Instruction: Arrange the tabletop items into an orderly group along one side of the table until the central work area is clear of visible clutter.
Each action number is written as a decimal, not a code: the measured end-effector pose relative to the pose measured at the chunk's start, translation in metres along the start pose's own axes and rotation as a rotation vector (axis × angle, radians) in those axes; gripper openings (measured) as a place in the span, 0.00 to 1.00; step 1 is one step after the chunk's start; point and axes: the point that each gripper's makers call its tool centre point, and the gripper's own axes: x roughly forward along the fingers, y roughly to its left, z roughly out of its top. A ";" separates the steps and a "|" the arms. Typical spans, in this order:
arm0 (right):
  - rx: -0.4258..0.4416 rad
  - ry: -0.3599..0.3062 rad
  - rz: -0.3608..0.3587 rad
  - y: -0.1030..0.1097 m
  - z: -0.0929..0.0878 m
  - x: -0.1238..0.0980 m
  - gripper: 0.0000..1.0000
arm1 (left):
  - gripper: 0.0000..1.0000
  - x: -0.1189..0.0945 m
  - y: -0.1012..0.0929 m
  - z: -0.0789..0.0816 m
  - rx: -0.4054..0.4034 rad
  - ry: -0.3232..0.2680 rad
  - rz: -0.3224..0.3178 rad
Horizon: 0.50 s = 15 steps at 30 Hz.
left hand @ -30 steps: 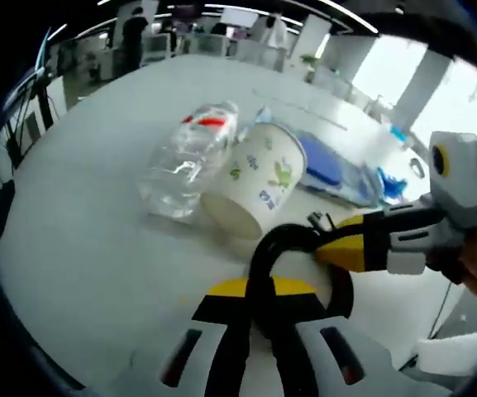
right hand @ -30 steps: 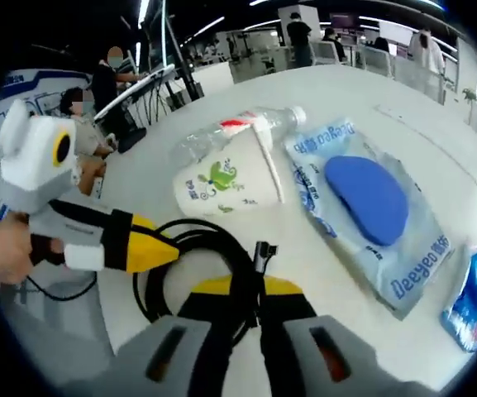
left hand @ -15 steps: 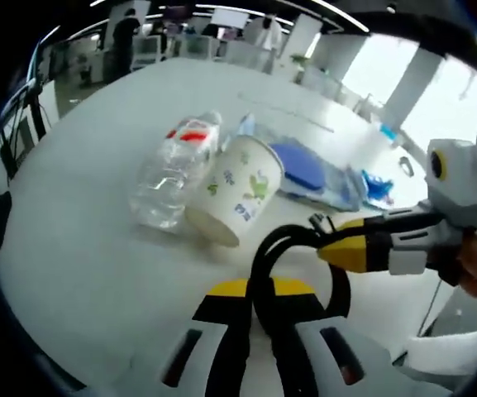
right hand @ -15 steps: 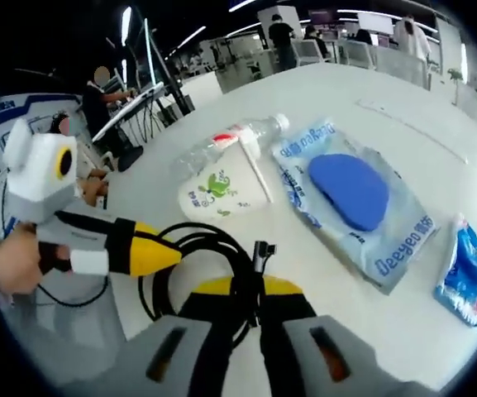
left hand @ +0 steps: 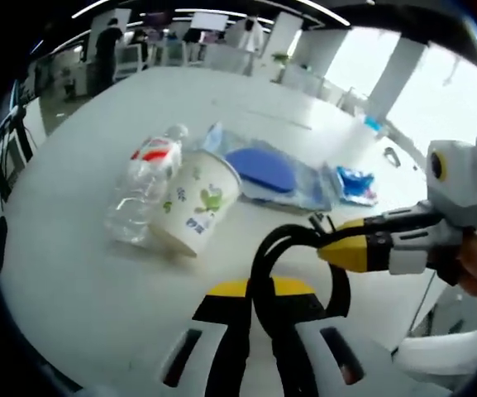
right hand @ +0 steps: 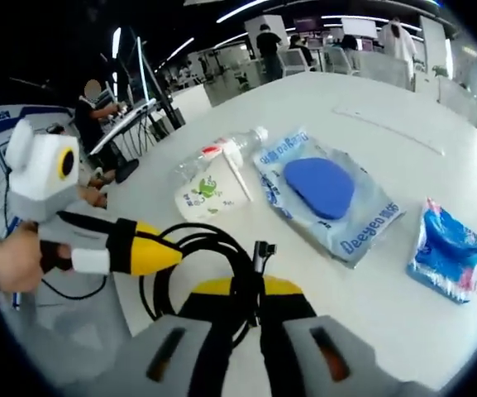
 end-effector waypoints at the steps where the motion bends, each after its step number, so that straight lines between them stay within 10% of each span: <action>1: 0.005 -0.004 -0.004 -0.002 -0.001 -0.003 0.07 | 0.02 0.001 -0.003 0.000 0.007 0.001 -0.004; 15: 0.057 -0.039 -0.062 -0.034 -0.012 -0.039 0.07 | 0.02 0.015 -0.047 0.006 0.074 0.009 -0.062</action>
